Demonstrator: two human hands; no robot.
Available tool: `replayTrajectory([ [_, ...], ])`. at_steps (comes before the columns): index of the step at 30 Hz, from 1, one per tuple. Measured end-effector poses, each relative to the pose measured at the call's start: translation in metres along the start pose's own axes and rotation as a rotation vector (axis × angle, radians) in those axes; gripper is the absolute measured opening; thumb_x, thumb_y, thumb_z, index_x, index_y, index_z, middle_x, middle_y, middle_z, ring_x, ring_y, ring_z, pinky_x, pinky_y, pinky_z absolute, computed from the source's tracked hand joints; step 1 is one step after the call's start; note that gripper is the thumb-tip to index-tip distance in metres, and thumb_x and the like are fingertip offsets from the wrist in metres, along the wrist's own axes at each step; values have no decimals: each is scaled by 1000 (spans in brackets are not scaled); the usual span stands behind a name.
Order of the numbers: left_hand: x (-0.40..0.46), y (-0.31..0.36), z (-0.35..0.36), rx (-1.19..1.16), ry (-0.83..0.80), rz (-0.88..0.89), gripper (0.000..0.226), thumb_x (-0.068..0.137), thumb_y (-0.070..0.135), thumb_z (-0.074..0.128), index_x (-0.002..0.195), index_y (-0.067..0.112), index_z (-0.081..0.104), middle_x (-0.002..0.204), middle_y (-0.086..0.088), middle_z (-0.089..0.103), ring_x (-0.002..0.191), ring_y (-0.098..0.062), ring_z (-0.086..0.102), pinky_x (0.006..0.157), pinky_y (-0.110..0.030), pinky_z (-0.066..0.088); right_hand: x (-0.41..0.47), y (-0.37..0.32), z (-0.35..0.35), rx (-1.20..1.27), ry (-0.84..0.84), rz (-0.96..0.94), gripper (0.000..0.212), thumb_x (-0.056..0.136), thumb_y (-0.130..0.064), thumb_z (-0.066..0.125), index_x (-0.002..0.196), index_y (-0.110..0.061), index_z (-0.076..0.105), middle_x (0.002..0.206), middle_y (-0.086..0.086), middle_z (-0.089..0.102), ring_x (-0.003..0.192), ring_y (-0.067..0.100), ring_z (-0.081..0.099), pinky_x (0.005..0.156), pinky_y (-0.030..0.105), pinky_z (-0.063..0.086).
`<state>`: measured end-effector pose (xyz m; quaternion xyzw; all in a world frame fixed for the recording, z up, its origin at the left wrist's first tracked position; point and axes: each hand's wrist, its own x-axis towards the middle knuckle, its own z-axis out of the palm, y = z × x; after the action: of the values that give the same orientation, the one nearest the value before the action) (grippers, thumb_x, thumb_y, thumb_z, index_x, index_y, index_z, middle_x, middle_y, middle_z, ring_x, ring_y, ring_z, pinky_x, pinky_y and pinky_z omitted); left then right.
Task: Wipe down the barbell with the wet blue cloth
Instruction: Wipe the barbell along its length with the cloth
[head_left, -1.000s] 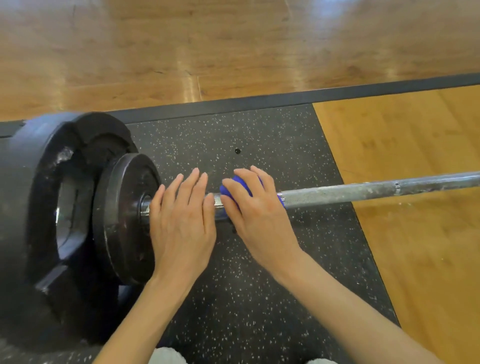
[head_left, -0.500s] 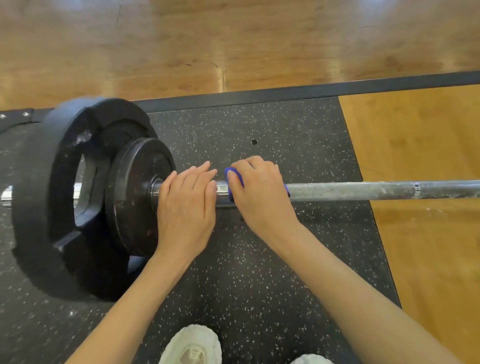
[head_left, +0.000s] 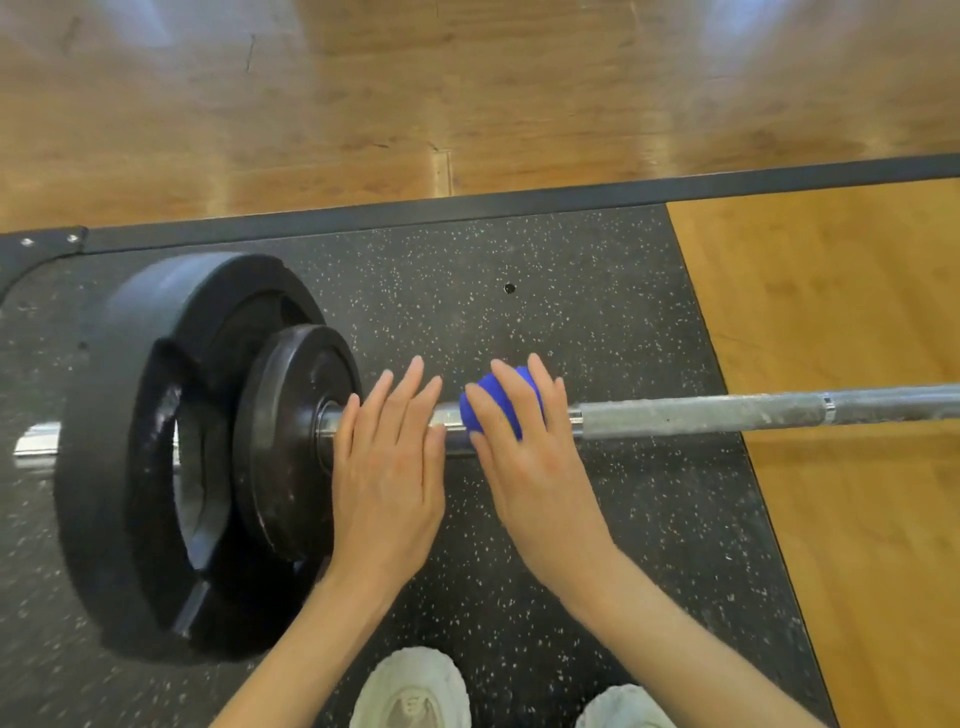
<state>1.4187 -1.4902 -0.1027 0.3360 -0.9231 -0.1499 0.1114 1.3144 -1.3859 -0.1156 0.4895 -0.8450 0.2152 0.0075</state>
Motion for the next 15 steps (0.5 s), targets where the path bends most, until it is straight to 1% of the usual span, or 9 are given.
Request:
replayTrajectory([
  [1,-6,1,-1,4,-11,3,49,108,31,26,149,16,49,162,2,36,152,-19,26,125,-37,8,-6,3,-2,-1,0,-34,38,107,-23,36,134,-6,57,145,17,50,142,46,37,117,60,30],
  [3,-17,1,-3,3,-30,10,51,108,33,25,152,16,44,164,2,31,154,-19,20,126,-35,4,0,2,-7,-2,10,-51,37,107,-24,35,123,-6,63,132,15,58,133,42,48,112,58,38],
  [4,-22,2,-3,0,-41,13,51,108,34,25,154,17,41,165,3,29,155,-18,16,126,-33,2,8,0,-9,5,37,-48,36,105,-22,36,111,-5,67,117,13,64,119,38,58,105,55,47],
  [5,-27,2,-4,-2,-52,14,52,108,34,24,156,18,37,166,4,26,156,-17,13,126,-32,-1,16,-1,-11,-4,63,-51,36,103,-19,36,100,-4,68,103,11,66,104,35,62,96,51,52],
  [6,-33,2,-5,-7,-64,10,53,108,35,23,157,19,35,167,5,24,156,-15,9,126,-30,-4,18,-4,-13,-26,71,-65,37,103,-16,34,95,-4,68,95,10,66,96,33,61,92,48,53],
  [8,-41,4,-8,-22,-75,-4,55,108,37,20,158,18,32,168,6,21,157,-12,5,125,-29,-7,1,-8,-12,-78,68,-100,36,107,-14,32,106,-1,66,106,13,63,109,35,57,104,49,48],
  [11,-39,10,-12,9,-60,0,56,109,35,17,158,13,33,168,1,20,157,-17,4,126,-33,-7,-44,-5,-12,-19,69,-114,32,108,-14,39,132,1,54,140,20,51,140,42,41,116,49,37],
  [13,-31,12,-11,41,-44,-17,56,108,34,17,158,12,31,169,-2,19,158,-20,3,126,-34,-7,-50,-3,-12,9,47,-113,36,109,-15,38,134,2,56,144,23,50,142,43,39,117,50,36],
  [15,-27,13,-8,94,-51,-32,57,108,34,18,157,9,34,167,-5,23,157,-24,9,126,-36,-3,-41,-3,-12,27,15,-98,38,110,-18,34,130,3,60,139,22,54,139,43,43,116,52,35],
])
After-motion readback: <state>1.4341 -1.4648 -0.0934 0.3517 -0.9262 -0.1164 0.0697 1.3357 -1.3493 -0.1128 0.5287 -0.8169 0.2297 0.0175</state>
